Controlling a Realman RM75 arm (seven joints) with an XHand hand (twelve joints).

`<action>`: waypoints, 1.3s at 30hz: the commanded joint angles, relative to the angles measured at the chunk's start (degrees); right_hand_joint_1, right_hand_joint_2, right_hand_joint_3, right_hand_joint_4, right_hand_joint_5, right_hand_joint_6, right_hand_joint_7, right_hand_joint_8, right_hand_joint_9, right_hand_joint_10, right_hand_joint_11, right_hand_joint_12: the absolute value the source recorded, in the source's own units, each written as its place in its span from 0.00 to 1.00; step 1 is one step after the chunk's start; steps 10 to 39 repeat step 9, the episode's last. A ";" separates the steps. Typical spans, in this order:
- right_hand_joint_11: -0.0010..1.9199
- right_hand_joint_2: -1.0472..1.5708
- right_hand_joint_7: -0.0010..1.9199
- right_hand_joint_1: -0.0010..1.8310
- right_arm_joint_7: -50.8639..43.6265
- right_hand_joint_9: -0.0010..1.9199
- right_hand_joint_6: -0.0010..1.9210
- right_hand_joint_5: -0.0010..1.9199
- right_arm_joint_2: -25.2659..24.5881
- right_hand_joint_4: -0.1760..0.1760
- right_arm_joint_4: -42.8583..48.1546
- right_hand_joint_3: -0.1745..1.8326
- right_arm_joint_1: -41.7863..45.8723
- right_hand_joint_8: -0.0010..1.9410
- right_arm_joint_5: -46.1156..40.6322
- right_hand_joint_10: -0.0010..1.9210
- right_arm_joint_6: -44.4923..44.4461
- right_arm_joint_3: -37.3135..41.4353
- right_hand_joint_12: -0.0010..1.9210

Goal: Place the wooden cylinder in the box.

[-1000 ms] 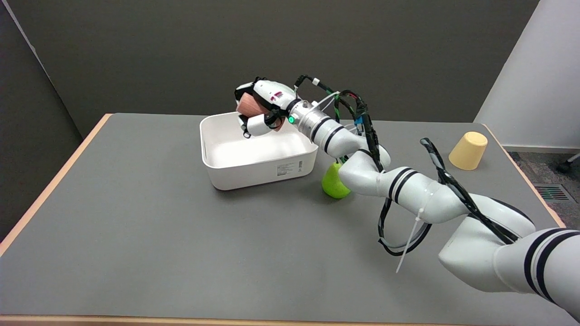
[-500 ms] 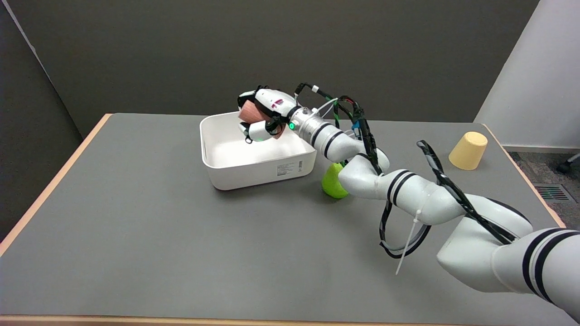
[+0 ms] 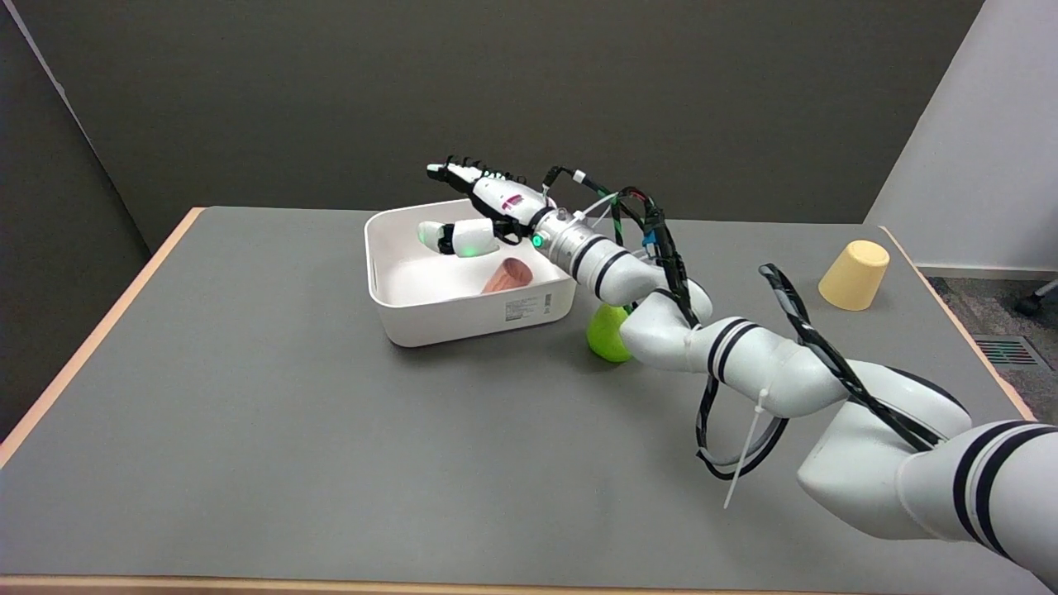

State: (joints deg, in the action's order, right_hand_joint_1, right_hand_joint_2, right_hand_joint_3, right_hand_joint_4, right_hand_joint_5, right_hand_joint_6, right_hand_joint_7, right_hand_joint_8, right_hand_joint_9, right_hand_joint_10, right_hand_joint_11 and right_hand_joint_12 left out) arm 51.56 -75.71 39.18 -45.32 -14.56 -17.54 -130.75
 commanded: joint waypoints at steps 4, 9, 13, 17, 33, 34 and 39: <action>0.00 0.62 0.01 0.10 1.84 0.00 0.15 0.02 4.31 0.61 16.82 0.56 9.83 0.08 -12.03 0.15 -16.55 7.34 0.53; 0.00 0.62 0.02 0.10 2.52 0.00 0.16 0.03 7.53 0.59 26.69 0.55 19.38 0.08 -19.40 0.17 -27.39 14.19 0.53; 0.00 0.62 0.02 0.10 2.52 0.00 0.16 0.03 7.53 0.59 26.69 0.55 19.38 0.08 -19.40 0.17 -27.39 14.19 0.53; 0.00 0.62 0.02 0.10 2.52 0.00 0.16 0.03 7.53 0.59 26.69 0.55 19.38 0.08 -19.40 0.17 -27.39 14.19 0.53; 0.00 0.62 0.02 0.10 2.52 0.00 0.16 0.03 7.53 0.59 26.69 0.55 19.38 0.08 -19.40 0.17 -27.39 14.19 0.53; 0.00 0.62 0.02 0.10 2.52 0.00 0.16 0.03 7.53 0.59 26.69 0.55 19.38 0.08 -19.40 0.17 -27.39 14.19 0.53; 0.00 0.62 0.02 0.10 2.52 0.00 0.16 0.03 7.53 0.59 26.69 0.55 19.38 0.08 -19.40 0.17 -27.39 14.19 0.53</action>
